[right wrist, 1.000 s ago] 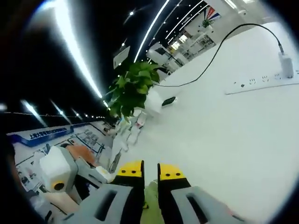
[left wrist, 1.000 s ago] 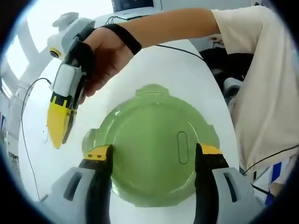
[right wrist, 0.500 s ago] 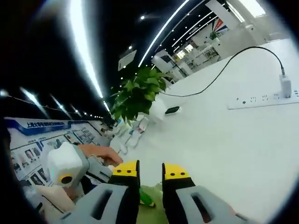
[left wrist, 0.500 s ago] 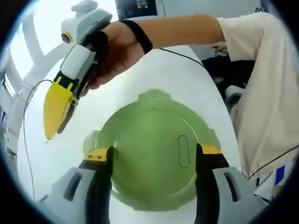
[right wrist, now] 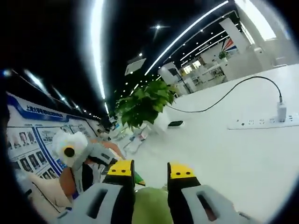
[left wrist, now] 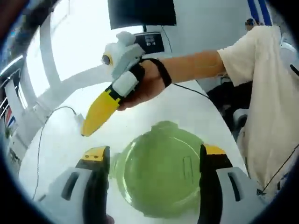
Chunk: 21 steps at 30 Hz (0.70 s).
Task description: Open container latches remove lid place lid upside down on tabletop take tomato from container place on tabletop
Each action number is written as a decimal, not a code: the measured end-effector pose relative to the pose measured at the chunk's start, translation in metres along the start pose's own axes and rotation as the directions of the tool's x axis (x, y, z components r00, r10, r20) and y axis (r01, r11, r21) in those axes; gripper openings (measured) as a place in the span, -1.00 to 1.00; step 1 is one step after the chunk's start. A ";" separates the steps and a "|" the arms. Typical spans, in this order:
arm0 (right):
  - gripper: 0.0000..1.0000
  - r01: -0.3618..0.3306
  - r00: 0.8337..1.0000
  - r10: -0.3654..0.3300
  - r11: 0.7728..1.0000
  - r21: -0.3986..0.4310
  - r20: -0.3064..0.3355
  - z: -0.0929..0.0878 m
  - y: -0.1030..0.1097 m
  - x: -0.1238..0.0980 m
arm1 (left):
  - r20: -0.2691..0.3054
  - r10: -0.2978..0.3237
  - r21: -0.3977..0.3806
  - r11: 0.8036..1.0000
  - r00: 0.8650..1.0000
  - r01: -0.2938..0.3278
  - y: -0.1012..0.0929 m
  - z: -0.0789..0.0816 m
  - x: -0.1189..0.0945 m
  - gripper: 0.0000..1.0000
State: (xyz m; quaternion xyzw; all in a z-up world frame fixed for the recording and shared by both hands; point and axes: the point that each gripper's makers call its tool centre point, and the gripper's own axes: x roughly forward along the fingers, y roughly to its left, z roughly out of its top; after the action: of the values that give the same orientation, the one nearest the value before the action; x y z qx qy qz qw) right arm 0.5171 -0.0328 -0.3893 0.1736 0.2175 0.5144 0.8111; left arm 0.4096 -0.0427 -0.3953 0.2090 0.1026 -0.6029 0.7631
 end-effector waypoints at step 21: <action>0.02 0.267 0.941 -0.176 0.911 -0.313 0.289 0.044 0.044 -0.077 | 0.281 0.466 -0.003 0.875 0.839 -0.484 0.049 0.044 -0.088 0.34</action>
State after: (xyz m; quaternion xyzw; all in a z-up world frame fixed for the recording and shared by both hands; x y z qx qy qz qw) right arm 0.4778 -0.0872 -0.3161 0.0659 0.0358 0.4221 0.9034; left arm 0.4303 0.0240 -0.3110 0.1685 -0.0788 -0.4210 0.8878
